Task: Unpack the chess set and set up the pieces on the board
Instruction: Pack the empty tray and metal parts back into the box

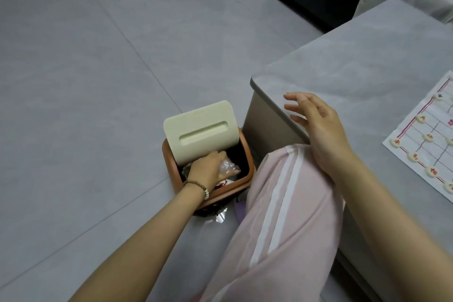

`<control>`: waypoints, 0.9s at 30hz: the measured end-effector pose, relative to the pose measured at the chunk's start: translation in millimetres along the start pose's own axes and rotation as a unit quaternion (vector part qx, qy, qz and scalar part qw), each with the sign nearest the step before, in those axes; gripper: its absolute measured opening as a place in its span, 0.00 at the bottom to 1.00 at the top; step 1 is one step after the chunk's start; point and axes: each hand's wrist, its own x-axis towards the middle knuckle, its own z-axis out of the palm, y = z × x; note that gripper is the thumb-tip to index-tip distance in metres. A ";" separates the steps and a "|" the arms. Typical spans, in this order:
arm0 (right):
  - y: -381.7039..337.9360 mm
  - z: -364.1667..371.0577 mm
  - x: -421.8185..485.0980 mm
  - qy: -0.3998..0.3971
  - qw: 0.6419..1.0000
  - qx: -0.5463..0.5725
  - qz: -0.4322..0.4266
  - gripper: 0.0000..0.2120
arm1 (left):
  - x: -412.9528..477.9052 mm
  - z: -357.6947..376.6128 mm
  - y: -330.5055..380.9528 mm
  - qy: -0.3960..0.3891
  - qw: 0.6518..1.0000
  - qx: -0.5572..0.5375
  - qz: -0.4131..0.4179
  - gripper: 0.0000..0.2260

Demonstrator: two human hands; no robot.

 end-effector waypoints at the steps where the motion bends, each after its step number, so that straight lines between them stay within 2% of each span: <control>1: 0.4 0.1 0.4 0.000 1.000 0.003 0.000 0.11 | 1.5 4.5 -2.1 -0.015 1.000 0.027 -0.003 0.23; 3: 1.1 0.4 0.4 -0.002 1.000 0.008 0.002 0.11 | 4.3 12.0 -8.1 -0.054 0.997 0.033 -0.042 0.25; 7: 1.7 0.1 0.1 -0.006 1.000 0.023 0.013 0.11 | 7.1 13.6 -18.2 -0.095 0.985 -0.070 -0.126 0.31; 12: 1.7 1.7 1.4 -0.003 0.999 0.033 0.012 0.11 | 9.1 10.0 -20.8 -0.128 0.981 -0.100 -0.106 0.38; 15: 1.9 2.0 1.8 -0.004 0.999 0.041 0.009 0.11 | 6.3 3.6 -17.0 -0.126 0.986 -0.105 -0.042 0.33; 18: 1.5 1.8 2.2 -0.003 0.999 0.047 0.015 0.10 | 1.8 5.8 -15.4 -0.189 0.977 -0.099 0.003 0.27; 20: 1.0 1.7 2.4 -0.005 0.998 0.059 0.021 0.10 | -1.1 13.8 -15.8 -0.236 0.970 -0.049 0.020 0.24; 22: 0.8 2.0 2.4 -0.006 0.998 0.062 0.023 0.09 | -3.8 23.6 -17.7 -0.275 0.961 -0.002 0.017 0.23; 27: 0.4 1.7 1.2 -0.001 0.998 0.063 0.024 0.09 | 1.5 32.5 -19.3 -0.320 0.946 0.030 -0.036 0.22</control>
